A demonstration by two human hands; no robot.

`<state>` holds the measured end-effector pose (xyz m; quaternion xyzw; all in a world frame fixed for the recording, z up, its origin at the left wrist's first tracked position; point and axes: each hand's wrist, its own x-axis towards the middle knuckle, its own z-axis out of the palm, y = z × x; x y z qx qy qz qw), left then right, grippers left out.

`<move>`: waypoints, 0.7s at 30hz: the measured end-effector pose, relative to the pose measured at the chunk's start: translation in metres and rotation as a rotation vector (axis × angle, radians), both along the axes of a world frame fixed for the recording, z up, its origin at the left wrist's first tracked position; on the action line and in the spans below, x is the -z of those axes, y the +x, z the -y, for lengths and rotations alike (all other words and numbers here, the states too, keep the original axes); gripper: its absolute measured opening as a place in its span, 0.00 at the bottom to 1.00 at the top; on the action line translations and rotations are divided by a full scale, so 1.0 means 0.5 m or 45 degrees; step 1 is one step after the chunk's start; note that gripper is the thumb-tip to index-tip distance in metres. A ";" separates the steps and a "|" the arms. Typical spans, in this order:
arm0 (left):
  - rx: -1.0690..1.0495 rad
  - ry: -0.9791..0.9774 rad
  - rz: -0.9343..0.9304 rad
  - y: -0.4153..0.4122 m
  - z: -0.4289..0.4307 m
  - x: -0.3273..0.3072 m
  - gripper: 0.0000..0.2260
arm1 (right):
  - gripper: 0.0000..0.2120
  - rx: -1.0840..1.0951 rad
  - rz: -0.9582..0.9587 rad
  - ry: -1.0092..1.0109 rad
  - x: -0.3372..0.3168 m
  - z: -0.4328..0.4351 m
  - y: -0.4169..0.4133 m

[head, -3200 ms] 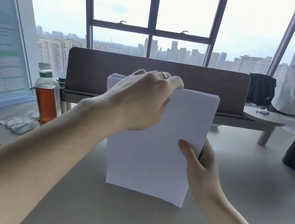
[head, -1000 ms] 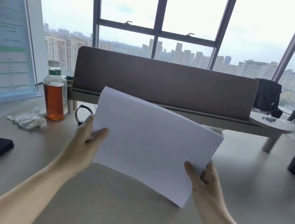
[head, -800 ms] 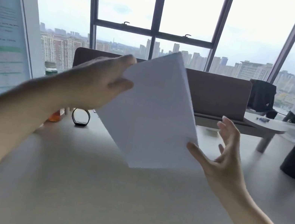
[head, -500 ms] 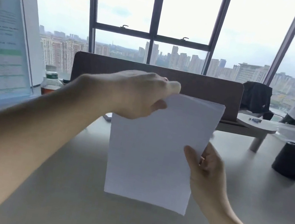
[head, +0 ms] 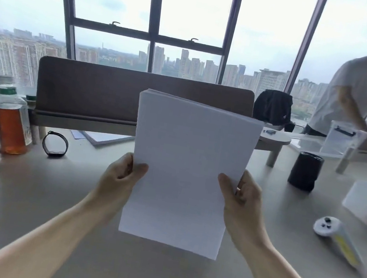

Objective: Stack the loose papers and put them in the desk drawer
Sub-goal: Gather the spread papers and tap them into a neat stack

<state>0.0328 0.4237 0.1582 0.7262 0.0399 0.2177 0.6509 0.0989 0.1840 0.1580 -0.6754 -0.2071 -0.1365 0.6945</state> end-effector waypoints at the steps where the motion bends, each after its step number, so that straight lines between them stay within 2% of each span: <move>1: 0.015 0.025 0.010 0.008 0.021 -0.019 0.09 | 0.07 0.029 -0.003 0.029 -0.011 0.024 0.001; 7: 0.265 0.132 0.145 0.028 0.181 -0.130 0.06 | 0.08 0.255 0.048 0.023 -0.117 0.221 -0.024; 10: 0.398 -0.059 0.153 0.025 0.299 -0.144 0.07 | 0.07 0.364 -0.009 -0.023 -0.162 0.354 -0.065; 13: 0.559 -0.359 0.073 0.011 0.467 -0.140 0.06 | 0.10 0.382 -0.188 0.014 -0.179 0.508 -0.141; 15: 0.619 -0.461 -0.036 -0.012 0.591 -0.121 0.05 | 0.13 0.422 -0.340 -0.014 -0.159 0.614 -0.214; 18: 0.791 -0.510 -0.237 -0.068 0.826 -0.060 0.06 | 0.12 0.629 -0.565 -0.020 -0.095 0.823 -0.337; 21: 0.800 -0.461 -0.355 -0.091 0.903 -0.005 0.05 | 0.14 0.740 -0.724 -0.150 -0.057 0.917 -0.370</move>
